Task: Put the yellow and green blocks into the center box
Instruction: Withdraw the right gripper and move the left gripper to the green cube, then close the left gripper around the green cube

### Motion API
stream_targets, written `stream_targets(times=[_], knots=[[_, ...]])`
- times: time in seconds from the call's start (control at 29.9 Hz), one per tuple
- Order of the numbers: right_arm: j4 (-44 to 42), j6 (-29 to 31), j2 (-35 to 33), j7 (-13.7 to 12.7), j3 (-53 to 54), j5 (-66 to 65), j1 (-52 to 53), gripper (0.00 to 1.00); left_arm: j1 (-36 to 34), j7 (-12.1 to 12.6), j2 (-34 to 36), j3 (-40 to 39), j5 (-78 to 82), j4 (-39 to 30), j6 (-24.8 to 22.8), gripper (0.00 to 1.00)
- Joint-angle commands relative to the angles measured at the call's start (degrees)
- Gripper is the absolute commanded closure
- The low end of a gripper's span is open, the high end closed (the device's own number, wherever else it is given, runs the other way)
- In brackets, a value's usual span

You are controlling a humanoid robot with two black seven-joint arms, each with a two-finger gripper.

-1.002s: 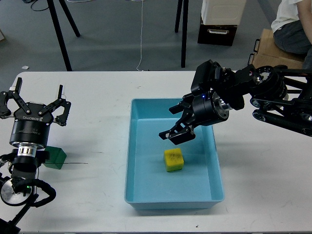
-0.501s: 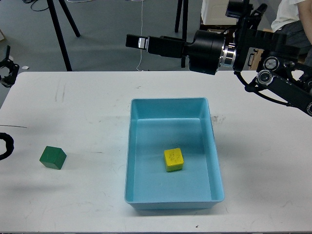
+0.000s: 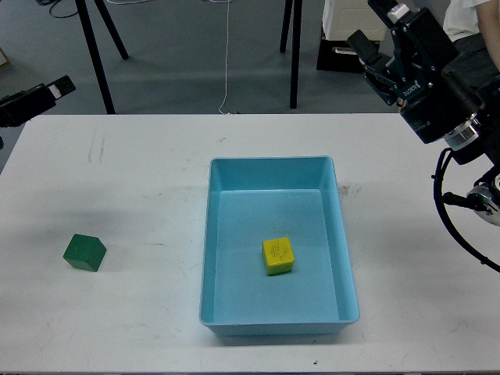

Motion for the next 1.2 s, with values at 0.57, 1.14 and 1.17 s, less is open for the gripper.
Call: stream_targets(times=[0.57, 1.14, 1.17], knots=[[5.0, -8.4, -1.3, 0.0, 7.9, 0.2, -21.7, 0.02, -6.9, 0.0, 15.2, 34.5, 27.7, -15.1, -0.6, 0.0], [5.0, -8.6, -0.6, 0.0, 7.8, 0.2, -22.3, 0.02, -7.9, 0.0, 12.2, 39.1, 27.7, -5.5, -7.0, 0.0], [5.0, -8.6, -0.6, 0.0, 7.8, 0.2, -22.3, 0.02, -7.9, 0.0, 12.0, 39.1, 27.7, -5.6, -7.8, 0.0]])
